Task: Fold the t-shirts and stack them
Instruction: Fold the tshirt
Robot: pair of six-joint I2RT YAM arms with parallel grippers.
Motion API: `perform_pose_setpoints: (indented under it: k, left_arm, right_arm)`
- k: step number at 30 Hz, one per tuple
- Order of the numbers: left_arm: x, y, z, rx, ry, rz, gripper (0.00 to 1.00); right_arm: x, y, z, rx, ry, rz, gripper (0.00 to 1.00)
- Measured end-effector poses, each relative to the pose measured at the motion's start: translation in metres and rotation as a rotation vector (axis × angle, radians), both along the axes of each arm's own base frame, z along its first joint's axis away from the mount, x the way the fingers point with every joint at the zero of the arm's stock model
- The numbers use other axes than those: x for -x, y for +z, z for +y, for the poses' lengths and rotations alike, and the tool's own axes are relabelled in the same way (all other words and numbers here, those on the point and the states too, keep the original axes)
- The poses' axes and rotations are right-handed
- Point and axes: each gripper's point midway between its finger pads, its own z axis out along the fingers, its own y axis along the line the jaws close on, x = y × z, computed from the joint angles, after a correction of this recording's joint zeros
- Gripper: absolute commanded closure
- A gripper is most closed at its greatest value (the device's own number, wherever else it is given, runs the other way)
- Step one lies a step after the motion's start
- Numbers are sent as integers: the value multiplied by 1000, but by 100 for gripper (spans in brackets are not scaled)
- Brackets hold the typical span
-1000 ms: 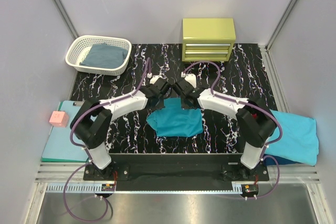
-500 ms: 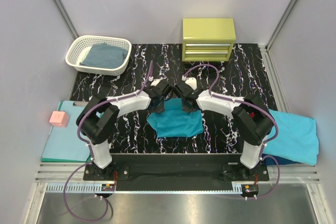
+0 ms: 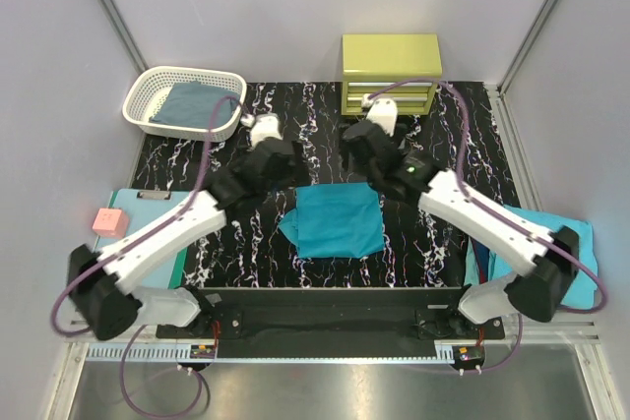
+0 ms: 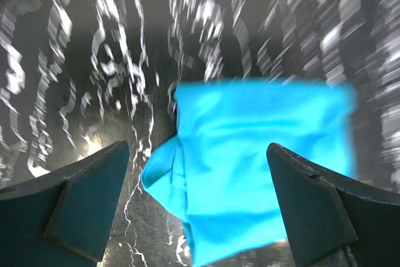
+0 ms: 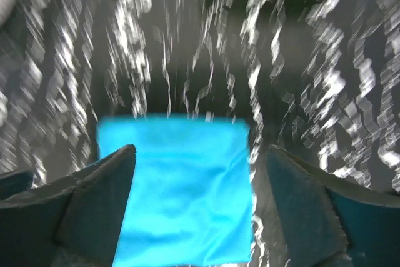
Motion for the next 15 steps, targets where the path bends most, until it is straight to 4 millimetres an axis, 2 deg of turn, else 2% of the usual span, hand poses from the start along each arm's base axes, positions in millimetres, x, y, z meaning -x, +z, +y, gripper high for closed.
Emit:
perform_pose_setpoints:
  k: [2,4,6,11,15]
  left_arm:
    - [7,37,14,52,24,-81,1]
    - [13,48,28,51,52,-103,1]
    - [21,44,41,16,73,-87,1]
    - [51,12,72,-117,99,9,1]
    - [71,16,97,-150,124,11,1]
  right_arm:
    - [0,41,-11,-43,-29,-88,0]
    - [4,55,-23,-46,-53,-122,0]
    - [9,51,-34,-15,-70,-114,0]
    - [26,8,-54,110,-74,-11,0]
    - [41,-3,-73,149,-81,15,0]
